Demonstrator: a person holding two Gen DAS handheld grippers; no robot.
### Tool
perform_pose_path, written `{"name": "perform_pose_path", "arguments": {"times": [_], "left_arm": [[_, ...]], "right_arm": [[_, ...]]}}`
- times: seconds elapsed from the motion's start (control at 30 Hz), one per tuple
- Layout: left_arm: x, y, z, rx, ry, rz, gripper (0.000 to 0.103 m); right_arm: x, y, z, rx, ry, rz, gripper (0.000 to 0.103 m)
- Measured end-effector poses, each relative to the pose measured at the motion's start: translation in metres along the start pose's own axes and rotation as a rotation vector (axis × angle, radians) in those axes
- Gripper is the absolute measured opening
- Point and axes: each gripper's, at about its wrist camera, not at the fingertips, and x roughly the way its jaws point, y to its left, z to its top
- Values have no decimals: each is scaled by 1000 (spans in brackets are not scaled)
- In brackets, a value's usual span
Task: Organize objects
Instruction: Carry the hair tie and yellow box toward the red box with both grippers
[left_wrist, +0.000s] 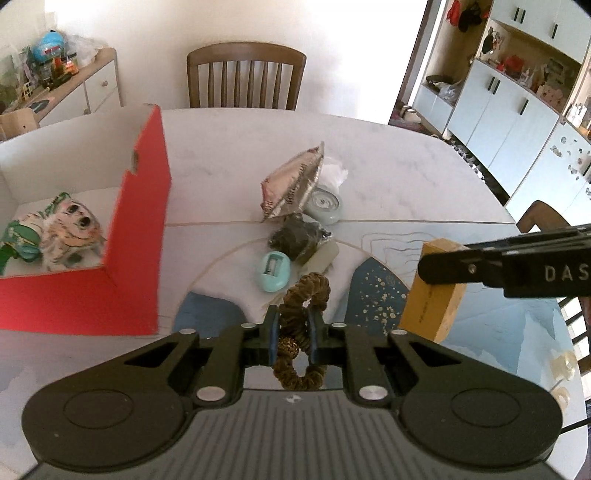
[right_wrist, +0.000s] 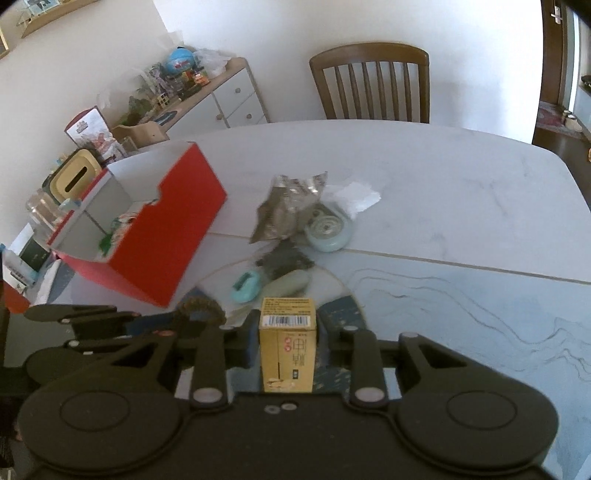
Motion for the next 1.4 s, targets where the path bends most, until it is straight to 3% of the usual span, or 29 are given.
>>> {"name": "perform_pose_path", "arguments": {"times": [0.43, 0.9, 1.17, 1.4], "left_arm": [[-54, 57, 20, 3, -42, -18, 15], [-92, 153, 61, 0, -151, 88, 15], [-96, 206, 71, 10, -159, 151, 15], [-81, 242, 69, -20, -115, 187, 15]], "right_arm": [[-11, 78, 10, -50, -12, -11, 29], [12, 152, 49, -111, -69, -15, 29], [35, 190, 74, -129, -100, 15, 29], [70, 222, 95, -138, -99, 31, 29]]}}
